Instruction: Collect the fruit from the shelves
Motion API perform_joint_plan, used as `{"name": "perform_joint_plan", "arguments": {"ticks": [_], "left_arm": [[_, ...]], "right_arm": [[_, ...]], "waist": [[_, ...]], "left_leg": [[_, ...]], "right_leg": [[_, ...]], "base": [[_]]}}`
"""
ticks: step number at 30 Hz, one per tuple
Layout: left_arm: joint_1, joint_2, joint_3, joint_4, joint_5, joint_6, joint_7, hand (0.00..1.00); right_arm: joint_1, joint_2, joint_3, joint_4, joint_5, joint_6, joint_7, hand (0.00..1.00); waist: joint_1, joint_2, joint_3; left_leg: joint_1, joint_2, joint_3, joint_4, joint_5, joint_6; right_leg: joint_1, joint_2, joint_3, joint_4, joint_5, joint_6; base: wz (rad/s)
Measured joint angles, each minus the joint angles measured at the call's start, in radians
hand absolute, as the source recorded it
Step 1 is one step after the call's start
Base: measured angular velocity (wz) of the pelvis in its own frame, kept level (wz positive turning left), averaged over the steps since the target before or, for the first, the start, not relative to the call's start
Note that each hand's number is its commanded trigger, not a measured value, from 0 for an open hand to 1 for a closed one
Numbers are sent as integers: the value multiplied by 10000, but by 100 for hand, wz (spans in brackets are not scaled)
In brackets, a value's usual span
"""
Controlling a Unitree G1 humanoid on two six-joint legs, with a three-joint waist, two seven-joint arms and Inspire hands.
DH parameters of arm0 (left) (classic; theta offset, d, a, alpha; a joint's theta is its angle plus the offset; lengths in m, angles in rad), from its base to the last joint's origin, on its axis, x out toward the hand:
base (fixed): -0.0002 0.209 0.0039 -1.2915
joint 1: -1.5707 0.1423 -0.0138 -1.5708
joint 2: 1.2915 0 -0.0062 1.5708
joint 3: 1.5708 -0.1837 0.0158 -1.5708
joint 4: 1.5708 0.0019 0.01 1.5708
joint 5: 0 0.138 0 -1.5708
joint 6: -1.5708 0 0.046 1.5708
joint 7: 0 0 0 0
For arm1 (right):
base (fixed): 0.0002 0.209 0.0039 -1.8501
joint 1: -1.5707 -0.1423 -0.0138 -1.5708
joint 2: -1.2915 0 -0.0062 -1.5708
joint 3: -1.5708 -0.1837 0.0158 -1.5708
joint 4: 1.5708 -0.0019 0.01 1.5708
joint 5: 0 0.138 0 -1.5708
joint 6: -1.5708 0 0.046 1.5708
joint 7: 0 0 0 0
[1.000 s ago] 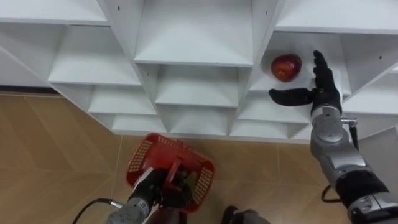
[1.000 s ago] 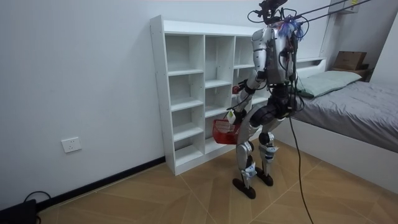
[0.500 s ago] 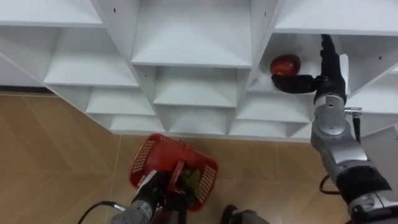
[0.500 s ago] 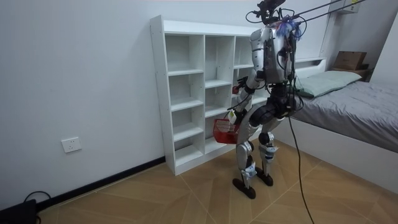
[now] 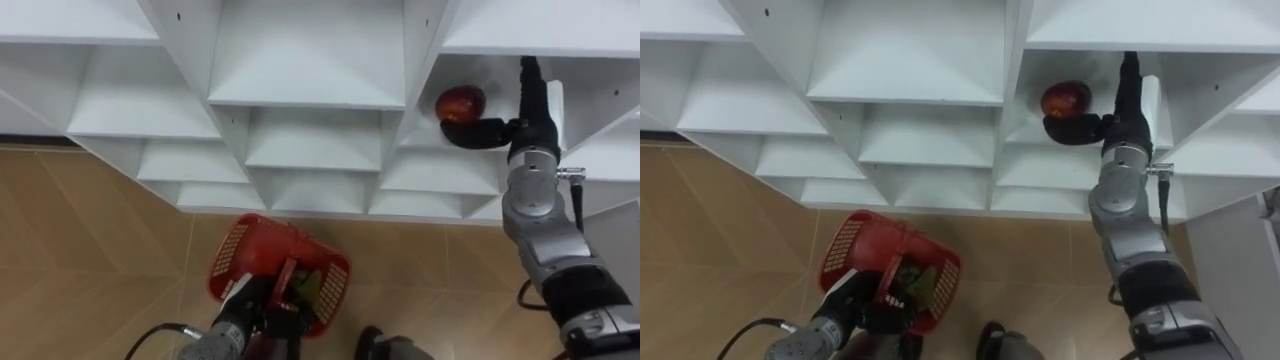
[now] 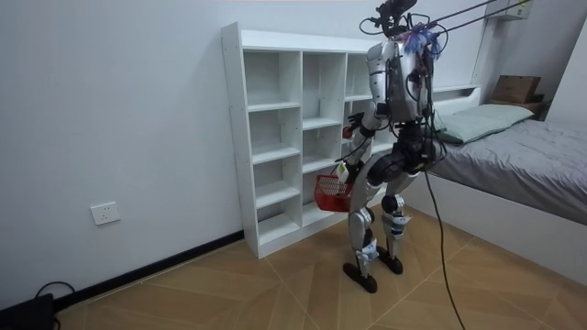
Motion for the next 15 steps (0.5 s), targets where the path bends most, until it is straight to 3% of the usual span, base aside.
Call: {"name": "perform_joint_plan", "arguments": {"ticks": [10,13,15], "left_arm": [[-56,7,-105,-76,-20,-50,-209,100],[-48,81,-75,-190,-22,-49,-309,100],[-46,154,-77,-243,-21,-48,-367,100]], "right_arm": [[-44,-2,26,1,-114,40,-175,0],[-131,-3,27,1,-89,54,-175,0],[-212,-3,41,0,-72,201,-171,0]], "waist": [[107,-168,107],[87,-326,178],[80,-441,167]], "left_leg": [[-369,-25,90,-153,39,-39],[-383,-30,83,-230,43,-38],[-456,-31,83,-230,44,-37]], "right_leg": [[-473,-16,26,-91,3,-2],[-486,-14,15,-173,-1,3],[-535,-17,1,-189,-3,7]], "base": [[0],[0],[0]]}}
